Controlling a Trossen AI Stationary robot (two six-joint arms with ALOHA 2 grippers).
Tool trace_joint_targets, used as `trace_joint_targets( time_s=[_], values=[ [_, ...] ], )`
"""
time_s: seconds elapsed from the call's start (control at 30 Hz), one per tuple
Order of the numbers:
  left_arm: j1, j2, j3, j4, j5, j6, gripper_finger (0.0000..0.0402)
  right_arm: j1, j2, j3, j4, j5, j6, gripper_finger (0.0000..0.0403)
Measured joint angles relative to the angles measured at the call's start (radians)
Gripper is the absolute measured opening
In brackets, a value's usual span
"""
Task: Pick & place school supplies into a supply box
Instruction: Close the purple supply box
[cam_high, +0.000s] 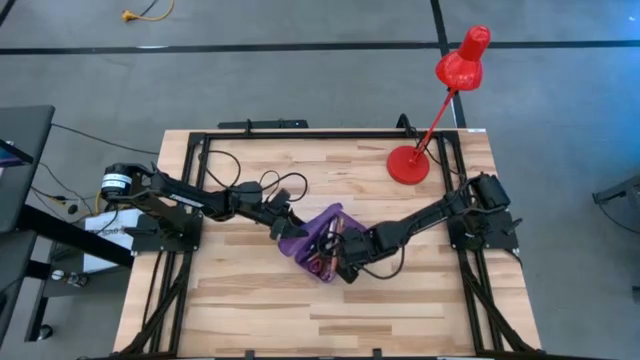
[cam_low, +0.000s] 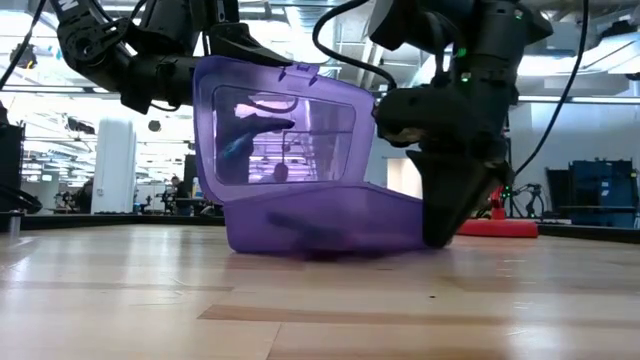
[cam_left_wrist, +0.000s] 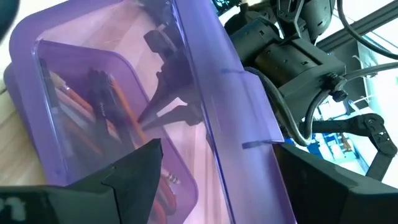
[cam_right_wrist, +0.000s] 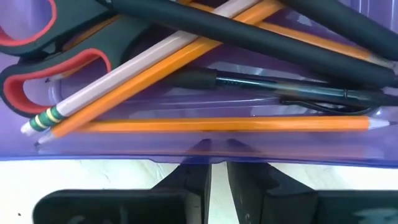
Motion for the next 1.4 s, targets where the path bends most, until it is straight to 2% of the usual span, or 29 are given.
trace_joint_targets(
  time_s=[0.23, 0.47, 0.7, 1.03, 1.4],
  values=[
    [0.002, -0.017, 0.0, -0.008, -0.017, -0.009, 0.0281, -0.002, 0.0, 0.0, 0.002, 0.004, -0.002, 0.0042],
    [0.048, -0.032, 0.0, -0.015, 0.05, -0.038, 0.0281, 0.023, 0.0, 0.0, -0.003, 0.009, 0.001, 0.0042],
    [0.052, -0.033, 0.0, -0.016, 0.049, -0.041, 0.0282, 0.021, 0.0, 0.0, -0.008, 0.005, 0.0, 0.0042],
    [0.07, -0.033, 0.0, -0.025, 0.134, 0.026, 0.0308, 0.019, 0.0, 0.002, -0.029, -0.003, 0.0, 0.0042],
    [0.064, -0.033, 0.0, 0.014, 0.127, 0.035, 0.0313, 0.014, 0.0, 0.002, -0.028, -0.025, 0.0, 0.0042]
  ],
)
